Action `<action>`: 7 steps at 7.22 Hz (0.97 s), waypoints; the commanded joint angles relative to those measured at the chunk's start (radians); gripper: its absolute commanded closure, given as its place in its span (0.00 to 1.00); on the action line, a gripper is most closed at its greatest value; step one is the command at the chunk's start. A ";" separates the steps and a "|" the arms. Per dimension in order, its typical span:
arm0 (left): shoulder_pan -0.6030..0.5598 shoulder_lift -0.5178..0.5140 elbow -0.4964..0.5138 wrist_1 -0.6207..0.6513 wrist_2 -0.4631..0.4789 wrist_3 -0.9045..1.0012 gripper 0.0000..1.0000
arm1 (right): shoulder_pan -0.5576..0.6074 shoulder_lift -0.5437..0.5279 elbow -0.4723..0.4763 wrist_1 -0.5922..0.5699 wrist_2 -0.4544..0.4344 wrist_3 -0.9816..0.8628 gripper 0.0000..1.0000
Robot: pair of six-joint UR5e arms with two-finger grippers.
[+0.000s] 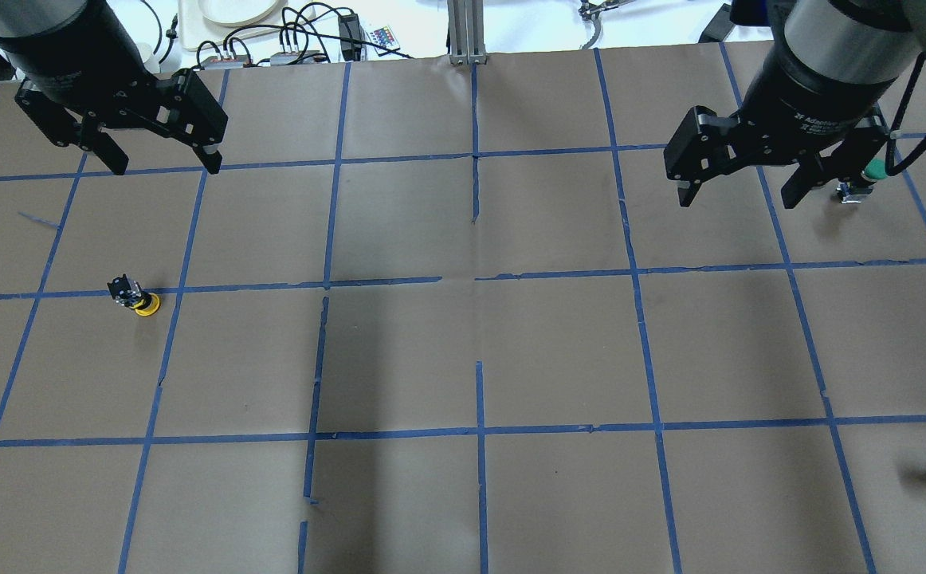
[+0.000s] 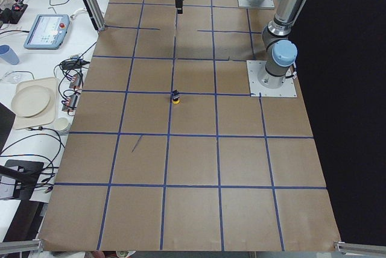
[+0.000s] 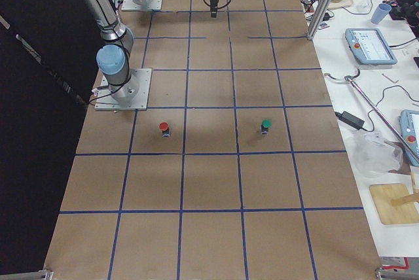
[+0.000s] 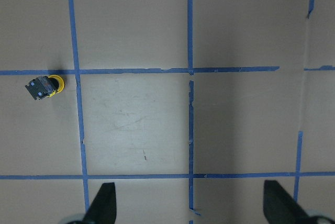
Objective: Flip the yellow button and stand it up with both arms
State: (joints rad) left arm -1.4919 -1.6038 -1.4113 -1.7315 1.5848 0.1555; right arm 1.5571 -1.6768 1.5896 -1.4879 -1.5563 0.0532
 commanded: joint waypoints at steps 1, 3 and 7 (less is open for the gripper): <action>0.060 -0.027 -0.002 0.003 0.001 0.189 0.01 | 0.003 0.000 0.001 0.004 -0.001 0.007 0.00; 0.163 -0.138 0.002 0.126 0.007 0.451 0.01 | 0.003 -0.001 0.001 0.000 -0.001 0.010 0.00; 0.346 -0.183 -0.174 0.319 0.003 0.873 0.01 | 0.001 -0.011 0.001 -0.002 -0.001 0.017 0.00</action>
State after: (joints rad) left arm -1.2030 -1.7832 -1.5084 -1.5445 1.5872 0.9045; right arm 1.5603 -1.6864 1.5905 -1.4881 -1.5571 0.0704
